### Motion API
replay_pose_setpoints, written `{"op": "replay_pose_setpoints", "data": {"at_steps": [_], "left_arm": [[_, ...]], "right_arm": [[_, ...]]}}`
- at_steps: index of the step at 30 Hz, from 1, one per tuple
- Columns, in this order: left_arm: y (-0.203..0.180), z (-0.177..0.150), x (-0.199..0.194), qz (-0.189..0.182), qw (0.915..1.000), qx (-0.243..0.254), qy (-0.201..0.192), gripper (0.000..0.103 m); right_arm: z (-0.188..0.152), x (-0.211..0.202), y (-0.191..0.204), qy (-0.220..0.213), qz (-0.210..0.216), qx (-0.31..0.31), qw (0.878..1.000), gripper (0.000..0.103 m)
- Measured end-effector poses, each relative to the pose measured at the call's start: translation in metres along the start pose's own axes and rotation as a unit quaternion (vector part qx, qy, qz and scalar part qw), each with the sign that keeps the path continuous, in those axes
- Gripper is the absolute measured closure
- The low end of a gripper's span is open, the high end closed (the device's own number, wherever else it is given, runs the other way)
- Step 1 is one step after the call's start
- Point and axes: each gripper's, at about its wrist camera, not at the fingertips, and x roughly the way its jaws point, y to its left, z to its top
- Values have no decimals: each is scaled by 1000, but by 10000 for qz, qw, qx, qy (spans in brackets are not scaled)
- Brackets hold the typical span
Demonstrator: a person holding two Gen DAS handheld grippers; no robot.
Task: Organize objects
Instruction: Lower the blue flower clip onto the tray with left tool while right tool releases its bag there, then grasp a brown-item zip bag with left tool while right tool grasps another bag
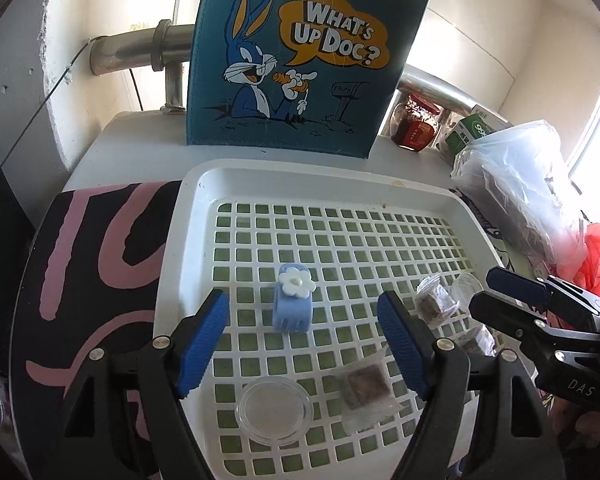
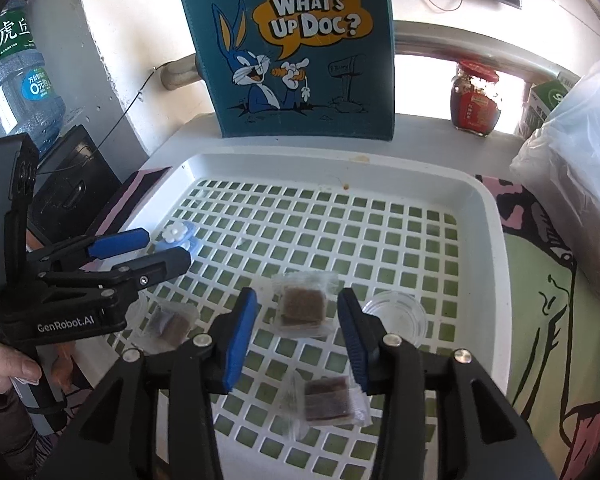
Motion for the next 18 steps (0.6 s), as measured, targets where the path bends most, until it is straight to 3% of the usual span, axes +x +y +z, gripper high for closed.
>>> {"op": "replay_pose_setpoints", "data": {"at_steps": [2, 4, 7, 9, 11, 14, 18], "left_arm": [[-3, 0, -26, -89, 9996, 65, -268, 24], [-7, -3, -57, -100, 9975, 198, -674, 13], [-12, -16, -105, -32, 9898, 413, -1363, 0], [-15, -29, -130, 13, 9847, 528, -1661, 0], [-15, -46, -146, -15, 9816, 547, -1827, 0], [-15, -68, -150, -64, 9840, 581, -1685, 0], [-17, -98, -128, -149, 9930, 586, -1014, 0]], "right_arm": [[-1, -32, 5, -422, 7, -91, 9991, 54], [-4, -69, 11, -839, 13, -230, 9962, 51], [-18, -124, 19, -1477, 53, -338, 9884, 38], [-32, -152, 25, -1810, 102, -461, 9824, 28], [-48, -172, 34, -1995, 89, -685, 9775, 27], [-72, -187, 47, -2101, 63, -1023, 9723, 27], [-99, -180, 50, -1818, 278, -1077, 9770, 27]]}}
